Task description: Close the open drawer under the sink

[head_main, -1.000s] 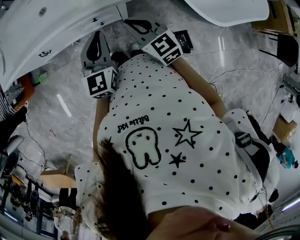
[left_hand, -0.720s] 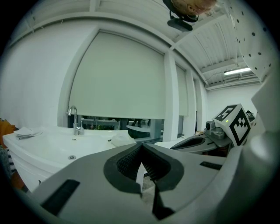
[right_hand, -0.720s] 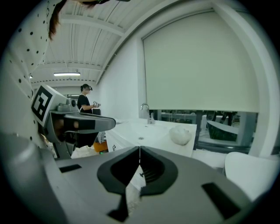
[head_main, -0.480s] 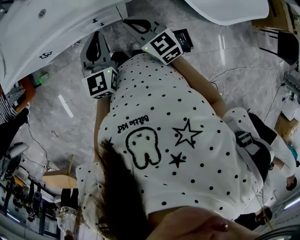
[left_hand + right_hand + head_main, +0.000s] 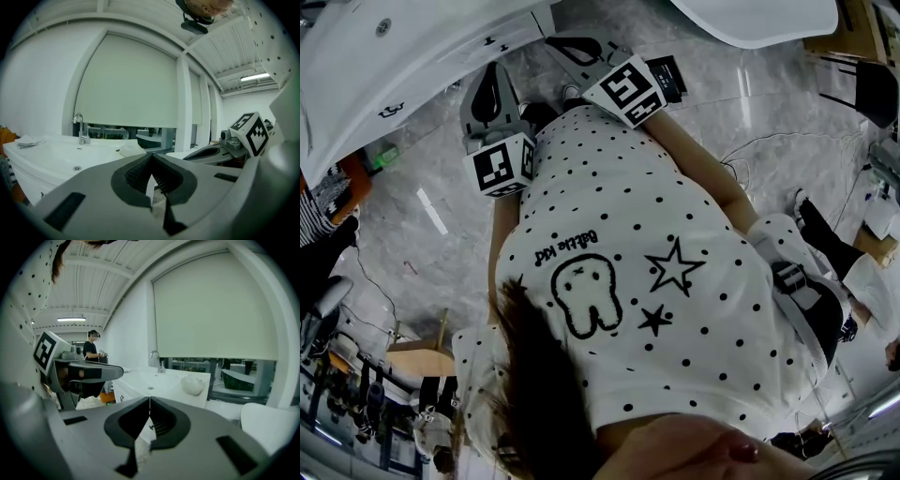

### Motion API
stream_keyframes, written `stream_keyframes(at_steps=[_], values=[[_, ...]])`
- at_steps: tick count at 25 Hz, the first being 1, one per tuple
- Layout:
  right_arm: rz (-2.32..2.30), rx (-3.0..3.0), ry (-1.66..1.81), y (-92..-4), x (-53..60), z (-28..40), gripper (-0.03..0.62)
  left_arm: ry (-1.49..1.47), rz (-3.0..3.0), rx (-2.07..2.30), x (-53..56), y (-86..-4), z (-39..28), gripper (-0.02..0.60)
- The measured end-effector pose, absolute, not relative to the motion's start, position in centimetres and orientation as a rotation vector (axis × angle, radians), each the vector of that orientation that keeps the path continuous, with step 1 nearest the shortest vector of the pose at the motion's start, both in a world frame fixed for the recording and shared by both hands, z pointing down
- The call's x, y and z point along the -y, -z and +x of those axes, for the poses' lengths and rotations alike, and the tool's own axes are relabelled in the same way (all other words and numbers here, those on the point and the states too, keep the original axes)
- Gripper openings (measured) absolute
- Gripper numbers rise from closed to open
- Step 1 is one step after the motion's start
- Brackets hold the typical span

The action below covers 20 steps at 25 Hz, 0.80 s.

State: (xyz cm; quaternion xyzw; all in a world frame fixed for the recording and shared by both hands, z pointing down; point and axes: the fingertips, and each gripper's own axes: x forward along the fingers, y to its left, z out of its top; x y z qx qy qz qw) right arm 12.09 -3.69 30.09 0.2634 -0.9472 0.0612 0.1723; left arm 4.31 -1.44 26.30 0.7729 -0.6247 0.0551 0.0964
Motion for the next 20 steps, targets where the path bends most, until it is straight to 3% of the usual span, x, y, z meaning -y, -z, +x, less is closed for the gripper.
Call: stream_keyframes(at_steps=[20], values=[[0.742, 2.672, -0.173, -30.23, 3.65, 12.09, 0.014, -0.148, 2.277, 1.848, 1.47, -26.33, 4.07, 0.005]])
